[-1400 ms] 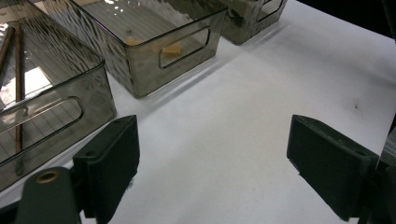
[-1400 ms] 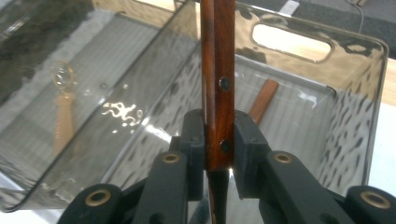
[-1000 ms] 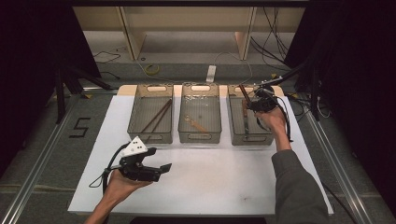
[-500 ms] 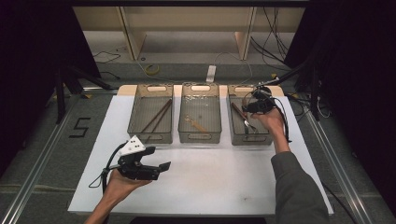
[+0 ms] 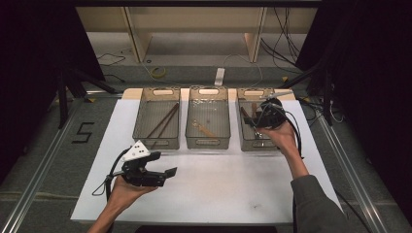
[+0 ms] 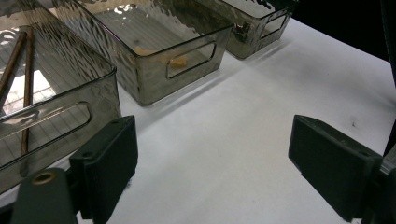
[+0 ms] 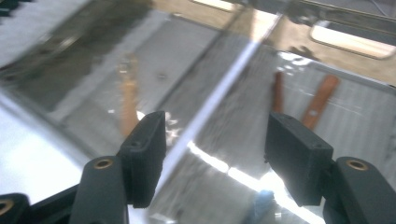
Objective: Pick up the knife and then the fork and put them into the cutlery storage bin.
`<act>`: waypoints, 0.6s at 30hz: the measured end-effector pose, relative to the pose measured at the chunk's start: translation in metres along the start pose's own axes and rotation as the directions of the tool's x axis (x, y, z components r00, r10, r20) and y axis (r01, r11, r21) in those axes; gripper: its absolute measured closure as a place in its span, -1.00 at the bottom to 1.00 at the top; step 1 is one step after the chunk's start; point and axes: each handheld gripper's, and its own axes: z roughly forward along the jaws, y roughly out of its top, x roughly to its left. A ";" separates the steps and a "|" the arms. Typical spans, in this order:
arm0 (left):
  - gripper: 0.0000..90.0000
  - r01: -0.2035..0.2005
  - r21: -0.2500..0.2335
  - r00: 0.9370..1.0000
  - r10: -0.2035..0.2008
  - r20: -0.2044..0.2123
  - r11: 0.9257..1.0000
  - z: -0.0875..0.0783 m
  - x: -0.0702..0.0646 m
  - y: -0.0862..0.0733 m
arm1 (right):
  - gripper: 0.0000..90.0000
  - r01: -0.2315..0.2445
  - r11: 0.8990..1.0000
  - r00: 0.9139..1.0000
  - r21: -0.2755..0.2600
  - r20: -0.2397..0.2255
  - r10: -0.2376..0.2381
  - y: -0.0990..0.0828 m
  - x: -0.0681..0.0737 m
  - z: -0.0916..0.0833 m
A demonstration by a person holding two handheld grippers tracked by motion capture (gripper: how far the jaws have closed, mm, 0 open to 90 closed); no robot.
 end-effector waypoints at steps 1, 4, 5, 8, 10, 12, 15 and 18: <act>-0.67 0.000 -0.001 1.000 0.000 0.001 1.000 0.000 0.000 0.000 | -0.15 0.004 1.000 1.000 -0.009 -0.008 -0.004 -0.002 0.004 -0.003; -0.66 -0.003 0.000 1.000 0.003 0.001 1.000 0.000 0.000 0.000 | -0.18 0.026 0.999 0.999 -0.041 -0.037 -0.027 -0.008 0.017 -0.013; -0.67 -0.001 -0.002 1.000 0.001 0.000 1.000 -0.001 0.000 0.000 | -0.20 0.034 0.998 0.998 -0.050 -0.046 -0.036 -0.011 0.021 -0.017; -0.66 0.004 -0.005 1.000 -0.004 0.002 1.000 -0.001 0.000 -0.001 | -0.24 0.061 0.995 0.996 -0.079 -0.067 -0.066 -0.019 0.032 -0.029; -0.66 0.001 -0.003 1.000 -0.001 0.002 1.000 -0.001 0.000 0.000 | -0.24 0.063 0.994 0.994 -0.090 -0.080 -0.070 -0.025 0.038 -0.035; -0.67 0.002 -0.002 1.000 -0.002 0.004 1.000 0.000 -0.001 0.000 | -0.25 0.072 0.992 0.992 -0.103 -0.096 -0.082 -0.031 0.043 -0.039; -0.67 0.002 0.001 1.000 -0.002 0.000 1.000 0.001 0.000 -0.001 | -0.30 0.080 0.989 0.988 -0.121 -0.121 -0.094 -0.039 0.050 -0.043; -0.66 0.005 0.002 1.000 -0.005 0.000 1.000 0.001 0.000 -0.001 | -0.32 0.076 0.987 0.985 -0.138 -0.145 -0.096 -0.048 0.055 -0.044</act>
